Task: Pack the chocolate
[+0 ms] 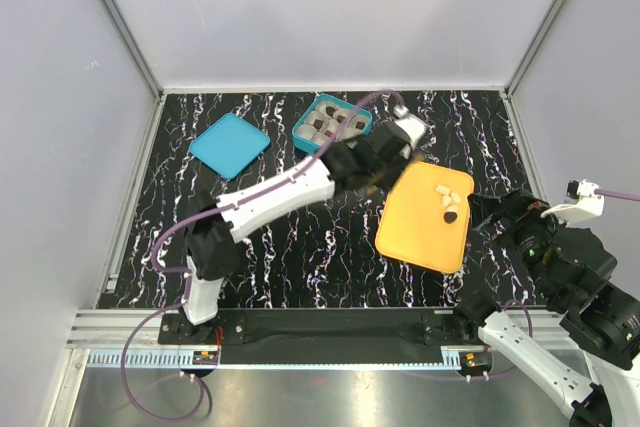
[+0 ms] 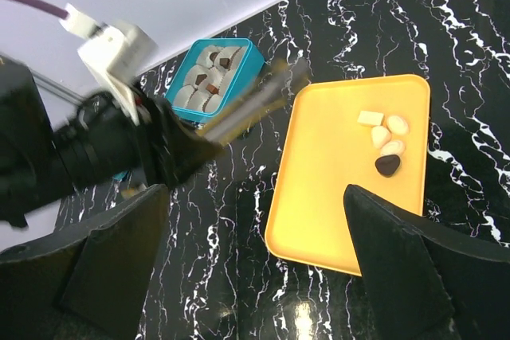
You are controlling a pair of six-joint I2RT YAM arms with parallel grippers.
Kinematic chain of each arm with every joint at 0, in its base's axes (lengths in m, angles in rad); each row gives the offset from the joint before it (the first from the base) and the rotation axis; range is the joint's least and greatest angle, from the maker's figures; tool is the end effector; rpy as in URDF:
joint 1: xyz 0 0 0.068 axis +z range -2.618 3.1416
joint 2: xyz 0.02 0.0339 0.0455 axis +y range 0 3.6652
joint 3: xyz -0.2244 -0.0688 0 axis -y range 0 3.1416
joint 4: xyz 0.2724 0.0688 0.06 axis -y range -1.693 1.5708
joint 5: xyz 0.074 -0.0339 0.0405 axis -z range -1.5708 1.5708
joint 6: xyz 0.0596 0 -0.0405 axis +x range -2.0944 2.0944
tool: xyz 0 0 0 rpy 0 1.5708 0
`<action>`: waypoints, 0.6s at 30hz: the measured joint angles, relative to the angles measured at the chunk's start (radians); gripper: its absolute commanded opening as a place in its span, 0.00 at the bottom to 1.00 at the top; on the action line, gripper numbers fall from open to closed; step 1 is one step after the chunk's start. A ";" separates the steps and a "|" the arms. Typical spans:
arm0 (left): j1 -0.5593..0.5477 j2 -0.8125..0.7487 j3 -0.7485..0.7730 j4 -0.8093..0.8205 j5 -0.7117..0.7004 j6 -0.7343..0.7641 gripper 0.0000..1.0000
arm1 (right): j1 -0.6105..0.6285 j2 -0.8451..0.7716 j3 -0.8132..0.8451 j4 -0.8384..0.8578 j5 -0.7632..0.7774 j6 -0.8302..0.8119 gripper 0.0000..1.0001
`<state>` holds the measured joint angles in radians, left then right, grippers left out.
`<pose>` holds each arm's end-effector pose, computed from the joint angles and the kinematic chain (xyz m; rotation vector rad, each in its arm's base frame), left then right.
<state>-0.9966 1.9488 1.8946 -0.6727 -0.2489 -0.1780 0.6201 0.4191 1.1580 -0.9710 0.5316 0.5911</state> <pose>0.2712 -0.3921 0.2796 0.7930 2.1510 -0.3310 0.0973 0.0324 0.4038 0.3510 1.7527 0.3959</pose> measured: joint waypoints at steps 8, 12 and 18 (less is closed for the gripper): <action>-0.186 0.053 -0.007 0.022 0.029 -0.037 0.50 | 0.000 -0.021 0.015 -0.020 -0.001 0.017 1.00; -0.196 0.092 -0.007 0.034 0.029 -0.052 0.53 | 0.000 -0.040 0.018 -0.026 -0.001 0.024 1.00; -0.204 0.154 -0.006 0.039 0.029 -0.059 0.54 | 0.000 -0.042 0.022 -0.036 -0.001 0.027 1.00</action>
<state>-1.2011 2.1029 1.8885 -0.6342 -0.2195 -0.2371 0.6201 0.3775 1.1801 -1.0069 0.5304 0.6186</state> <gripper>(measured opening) 0.541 0.994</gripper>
